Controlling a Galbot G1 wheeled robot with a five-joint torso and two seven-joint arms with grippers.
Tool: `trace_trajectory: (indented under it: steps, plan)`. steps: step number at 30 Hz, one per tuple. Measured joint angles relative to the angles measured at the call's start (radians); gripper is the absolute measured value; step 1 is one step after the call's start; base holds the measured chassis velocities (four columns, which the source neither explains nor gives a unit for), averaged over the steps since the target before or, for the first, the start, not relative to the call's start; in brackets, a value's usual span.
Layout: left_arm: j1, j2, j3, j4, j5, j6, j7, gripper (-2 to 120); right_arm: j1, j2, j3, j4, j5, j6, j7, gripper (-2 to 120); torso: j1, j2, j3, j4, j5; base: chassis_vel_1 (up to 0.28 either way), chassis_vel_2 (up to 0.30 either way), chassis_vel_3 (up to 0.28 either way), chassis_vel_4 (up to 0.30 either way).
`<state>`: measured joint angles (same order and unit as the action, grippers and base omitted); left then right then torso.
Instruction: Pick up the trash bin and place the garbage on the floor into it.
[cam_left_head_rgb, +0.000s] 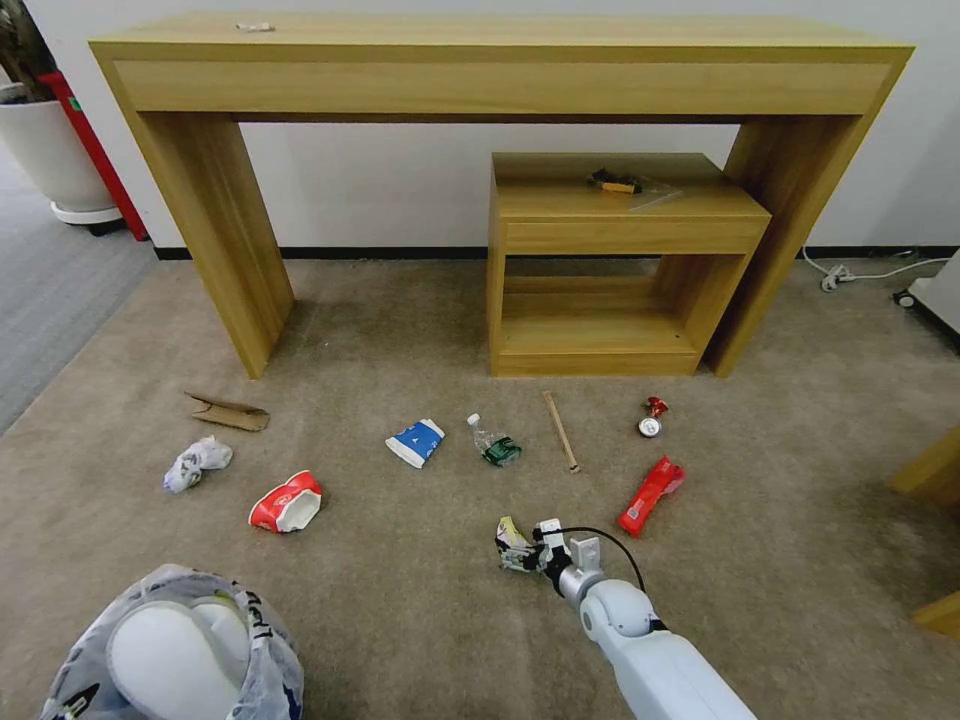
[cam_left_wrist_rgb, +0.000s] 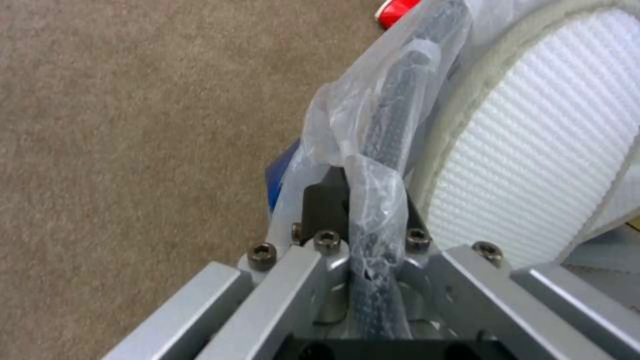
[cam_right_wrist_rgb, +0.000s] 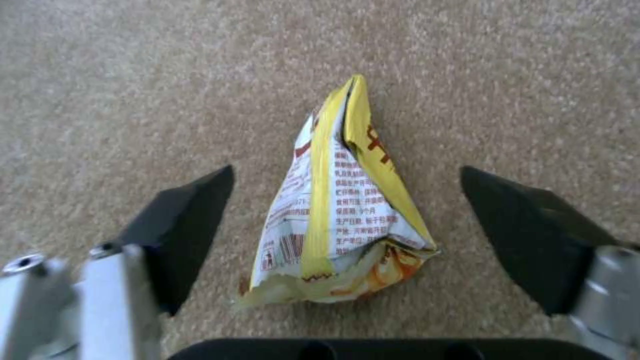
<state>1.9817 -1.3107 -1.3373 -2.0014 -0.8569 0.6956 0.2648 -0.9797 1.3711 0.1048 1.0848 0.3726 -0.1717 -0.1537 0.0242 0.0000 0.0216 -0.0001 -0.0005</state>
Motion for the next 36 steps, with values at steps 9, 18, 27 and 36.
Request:
trace_trajectory:
  steps: [9, 18, 27, 36]
  plan:
    - [0.001, 0.005, 0.0, 0.001, 0.0, 0.001, -0.001, 0, 0.006, 0.011, 0.001, -0.022, -0.021, 0.007, 0.007, 51, 0.0, 0.0, 0.0, 0.0, 0.0, 0.0, 0.0, 0.0, 0.0]
    - [0.001, 0.012, 0.003, -0.003, -0.001, 0.002, -0.001, 0, 0.008, 0.02, 0.002, -0.04, -0.06, 0.033, 0.008, 19, 0.0, 0.0, 0.0, 0.0, 0.0001, 0.0, 0.0, 0.0, 0.0]
    - [0.002, 0.017, 0.002, -0.008, -0.004, 0.004, -0.005, 0, 0.024, -0.022, -0.006, 0.195, -0.049, 0.03, 0.0, 0, 0.0, 0.0, 0.0, -0.0001, 0.0, 0.0, 0.0, 0.0, 0.0]
    - [-0.009, 0.017, 0.014, -0.012, 0.0, 0.008, -0.016, 0, 0.226, -0.056, -0.239, 0.453, 0.103, -0.066, -0.05, 0, 0.0, 0.0, 0.0, 0.0002, 0.0, 0.0, 0.0, 0.0, 0.0]
